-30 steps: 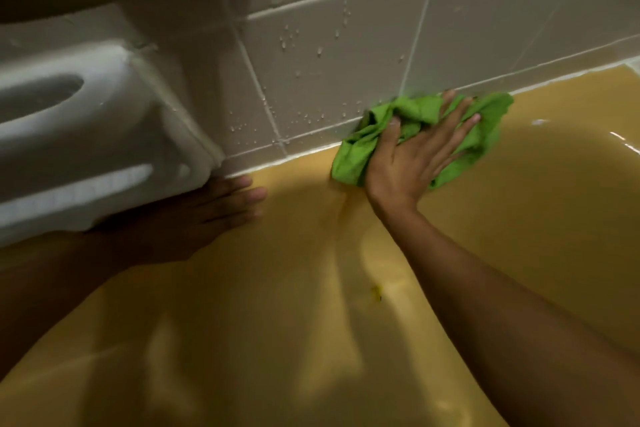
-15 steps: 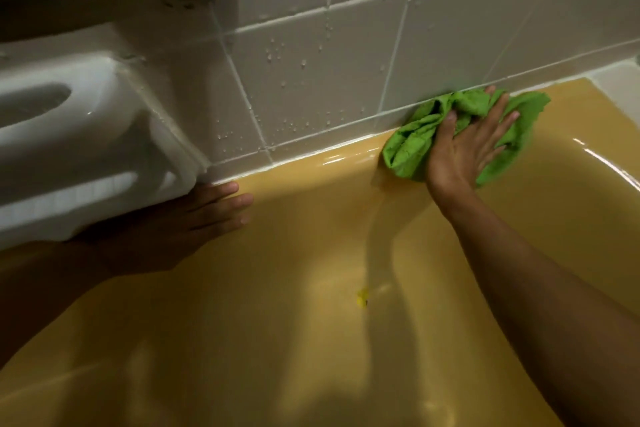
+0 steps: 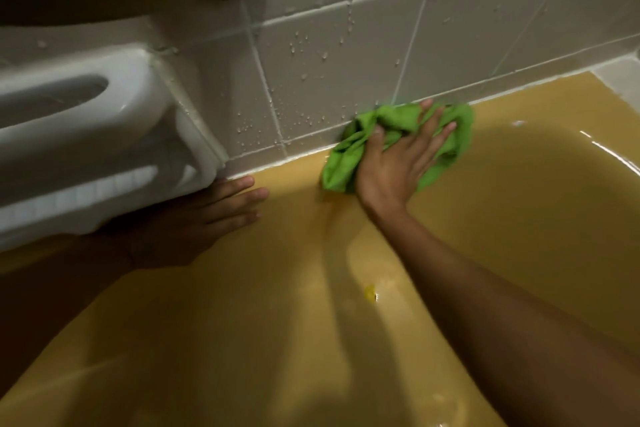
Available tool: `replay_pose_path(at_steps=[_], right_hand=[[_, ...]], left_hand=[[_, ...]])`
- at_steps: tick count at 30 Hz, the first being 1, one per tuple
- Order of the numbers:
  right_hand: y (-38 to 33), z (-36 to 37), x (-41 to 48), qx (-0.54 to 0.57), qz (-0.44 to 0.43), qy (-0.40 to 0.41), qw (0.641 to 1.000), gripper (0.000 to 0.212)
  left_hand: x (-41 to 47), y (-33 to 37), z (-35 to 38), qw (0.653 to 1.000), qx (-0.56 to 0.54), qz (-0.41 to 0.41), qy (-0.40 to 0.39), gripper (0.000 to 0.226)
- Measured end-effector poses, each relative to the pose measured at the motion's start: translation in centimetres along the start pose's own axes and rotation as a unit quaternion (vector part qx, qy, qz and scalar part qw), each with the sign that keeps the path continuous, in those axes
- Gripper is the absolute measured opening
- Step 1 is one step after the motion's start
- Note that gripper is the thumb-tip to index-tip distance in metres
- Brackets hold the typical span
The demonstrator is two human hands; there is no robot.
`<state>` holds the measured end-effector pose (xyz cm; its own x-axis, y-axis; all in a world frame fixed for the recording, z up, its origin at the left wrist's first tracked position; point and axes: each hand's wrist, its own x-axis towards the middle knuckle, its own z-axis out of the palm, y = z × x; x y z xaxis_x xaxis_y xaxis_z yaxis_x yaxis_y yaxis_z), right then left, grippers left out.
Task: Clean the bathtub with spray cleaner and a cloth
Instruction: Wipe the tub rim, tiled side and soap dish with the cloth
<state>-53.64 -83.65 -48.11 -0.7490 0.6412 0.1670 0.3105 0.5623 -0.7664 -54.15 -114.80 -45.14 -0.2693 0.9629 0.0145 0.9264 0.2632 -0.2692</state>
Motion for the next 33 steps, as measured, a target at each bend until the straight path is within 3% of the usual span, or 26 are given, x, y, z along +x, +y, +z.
replay_pose_path(at_steps=[6, 11, 13, 16, 19, 22, 28, 33], right_hand=[[-2.8, 3.3, -9.9, -0.050, -0.170, -0.097, 0.979, 0.082], [2.4, 0.2, -6.4, -0.145, -0.299, -0.167, 0.928, 0.074], [4.0, -1.6, -3.5, -0.140, -0.252, -0.144, 0.947, 0.073], [3.3, -3.2, 1.1, -0.053, -0.054, -0.074, 0.994, 0.073], [0.4, -2.8, 3.3, 0.050, 0.093, -0.017, 0.994, 0.069], [-2.1, -1.0, 2.5, 0.101, 0.161, 0.031, 0.981, 0.065], [-6.7, 3.6, -4.0, 0.136, 0.156, 0.072, 0.976, 0.069], [-8.3, 6.8, -11.4, 0.070, -0.001, 0.010, 0.997, 0.082]], left_hand=[[-0.4, -0.2, 0.4, 0.999, -0.028, 0.017, -0.016, 0.049], [-1.5, -0.4, 0.1, 0.995, -0.103, -0.002, 0.016, 0.060], [-2.2, -0.4, 0.1, 0.993, -0.113, 0.002, 0.024, 0.056], [-3.2, -0.6, 0.2, 0.993, -0.116, 0.006, 0.028, 0.057], [-4.2, -0.7, 0.2, 0.991, -0.128, 0.000, 0.030, 0.060], [-5.3, -0.7, 0.1, 0.989, -0.146, -0.013, 0.034, 0.062], [-8.9, -1.1, 0.0, 0.990, -0.141, -0.030, 0.006, 0.063], [-10.9, -1.1, 0.1, 0.992, -0.115, -0.043, 0.000, 0.071]])
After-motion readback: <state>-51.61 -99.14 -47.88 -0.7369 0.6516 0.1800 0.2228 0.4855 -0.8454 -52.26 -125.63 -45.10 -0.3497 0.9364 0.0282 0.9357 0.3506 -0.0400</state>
